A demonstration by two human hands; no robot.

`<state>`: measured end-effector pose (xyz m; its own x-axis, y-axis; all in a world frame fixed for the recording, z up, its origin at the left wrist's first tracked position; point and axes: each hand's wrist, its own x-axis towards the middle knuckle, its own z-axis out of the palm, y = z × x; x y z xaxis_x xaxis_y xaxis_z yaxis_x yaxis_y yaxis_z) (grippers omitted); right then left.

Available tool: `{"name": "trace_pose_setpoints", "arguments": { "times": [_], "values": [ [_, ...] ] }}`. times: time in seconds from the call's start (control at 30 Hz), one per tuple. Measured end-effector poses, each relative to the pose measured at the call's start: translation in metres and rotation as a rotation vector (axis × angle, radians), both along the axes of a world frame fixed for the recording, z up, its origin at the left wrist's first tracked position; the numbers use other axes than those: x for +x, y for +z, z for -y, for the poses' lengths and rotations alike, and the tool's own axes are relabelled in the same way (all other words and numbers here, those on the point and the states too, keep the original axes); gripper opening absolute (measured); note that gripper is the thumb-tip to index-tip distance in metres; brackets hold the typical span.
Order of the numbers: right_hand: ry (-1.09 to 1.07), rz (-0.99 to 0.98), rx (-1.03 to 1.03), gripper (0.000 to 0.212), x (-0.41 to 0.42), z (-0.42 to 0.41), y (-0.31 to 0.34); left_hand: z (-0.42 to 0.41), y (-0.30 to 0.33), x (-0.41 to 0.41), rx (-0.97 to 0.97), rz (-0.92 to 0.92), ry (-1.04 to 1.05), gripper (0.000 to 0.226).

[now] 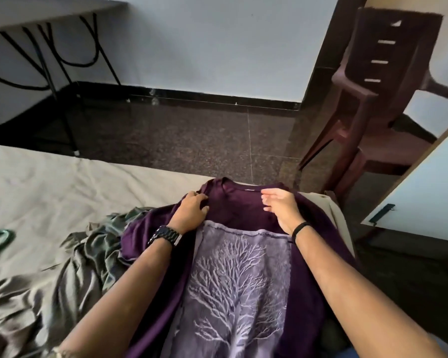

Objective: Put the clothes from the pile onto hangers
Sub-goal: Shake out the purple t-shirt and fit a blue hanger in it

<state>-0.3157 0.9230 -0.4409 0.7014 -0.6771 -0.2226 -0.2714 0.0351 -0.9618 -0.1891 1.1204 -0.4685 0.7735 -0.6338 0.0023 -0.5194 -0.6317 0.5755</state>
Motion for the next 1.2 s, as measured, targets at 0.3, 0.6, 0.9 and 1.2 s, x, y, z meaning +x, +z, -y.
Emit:
{"name": "trace_pose_setpoints", "arguments": {
  "times": [0.3, 0.6, 0.9, 1.2],
  "values": [
    [0.484, 0.228, 0.509, 0.022, 0.038, -0.188, 0.036, -0.203, 0.018, -0.058, -0.458, 0.145, 0.548, 0.021],
    [0.968, 0.073, 0.324, 0.029, 0.065, -0.372, 0.019, -0.369, -0.049, -0.103, -0.359, 0.347, 1.343, 0.035],
    [1.334, -0.048, -0.411, 0.041, 0.053, -0.474, -0.037, -0.371, -0.080, -0.106, -0.801, 0.449, 1.553, 0.042],
    [1.246, -0.074, -0.727, 0.037, 0.043, -0.489, -0.054, -0.383, -0.085, -0.100, -1.285, 0.261, 1.636, 0.050]
  ]
}}
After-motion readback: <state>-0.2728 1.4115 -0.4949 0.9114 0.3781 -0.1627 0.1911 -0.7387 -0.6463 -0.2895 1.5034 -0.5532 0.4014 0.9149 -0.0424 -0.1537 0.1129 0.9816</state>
